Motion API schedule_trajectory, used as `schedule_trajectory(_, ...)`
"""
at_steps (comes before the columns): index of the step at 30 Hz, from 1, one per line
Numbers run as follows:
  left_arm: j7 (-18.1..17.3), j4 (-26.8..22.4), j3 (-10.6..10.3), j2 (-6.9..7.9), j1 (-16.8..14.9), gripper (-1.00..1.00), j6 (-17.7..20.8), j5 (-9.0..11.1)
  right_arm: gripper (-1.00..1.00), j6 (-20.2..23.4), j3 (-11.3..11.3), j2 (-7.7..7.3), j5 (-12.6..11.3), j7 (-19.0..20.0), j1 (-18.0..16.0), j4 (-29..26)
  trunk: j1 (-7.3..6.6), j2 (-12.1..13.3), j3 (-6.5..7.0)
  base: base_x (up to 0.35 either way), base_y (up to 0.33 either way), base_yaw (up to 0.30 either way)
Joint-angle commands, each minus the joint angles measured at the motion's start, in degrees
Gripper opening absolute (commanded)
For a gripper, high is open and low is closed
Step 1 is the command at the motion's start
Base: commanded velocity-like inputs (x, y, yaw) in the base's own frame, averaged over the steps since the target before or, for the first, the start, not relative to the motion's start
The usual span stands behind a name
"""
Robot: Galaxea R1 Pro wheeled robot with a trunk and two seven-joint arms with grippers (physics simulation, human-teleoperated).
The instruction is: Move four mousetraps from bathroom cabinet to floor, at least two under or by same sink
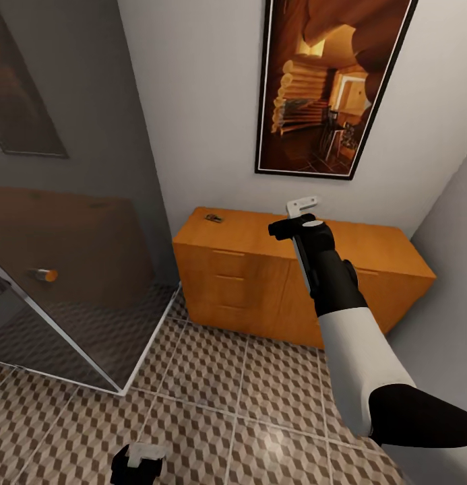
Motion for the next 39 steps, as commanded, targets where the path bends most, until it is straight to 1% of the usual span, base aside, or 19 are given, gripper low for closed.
schedule_trajectory(1,0.11,0.26,-0.50,-0.06,-0.10,1.00,-0.37,0.39,1.00,0.28,-0.02,0.00,0.60,0.52,-0.05,-0.07,0.05,-0.11,-0.18,0.227,-0.027,0.181)
schedule_trajectory(12,0.13,0.26,-0.50,-0.06,-0.11,1.00,-0.37,0.39,1.00,0.24,-0.02,0.00,0.60,0.54,-0.05,0.30,0.05,-0.11,-1.00,0.217,-0.008,0.181)
schedule_trajectory(26,0.13,0.26,-0.50,-0.06,-0.10,1.00,-0.37,0.39,1.00,0.12,-0.02,0.00,0.60,0.60,-0.05,0.47,0.05,-0.11,-2.04,0.135,-0.008,0.180)
schedule_trajectory(39,0.12,0.26,-0.50,-0.06,-0.08,1.00,-0.37,0.39,1.00,0.07,-0.02,0.00,0.60,0.63,-0.05,0.49,0.05,-0.11,-3.01,0.200,-0.173,0.179)
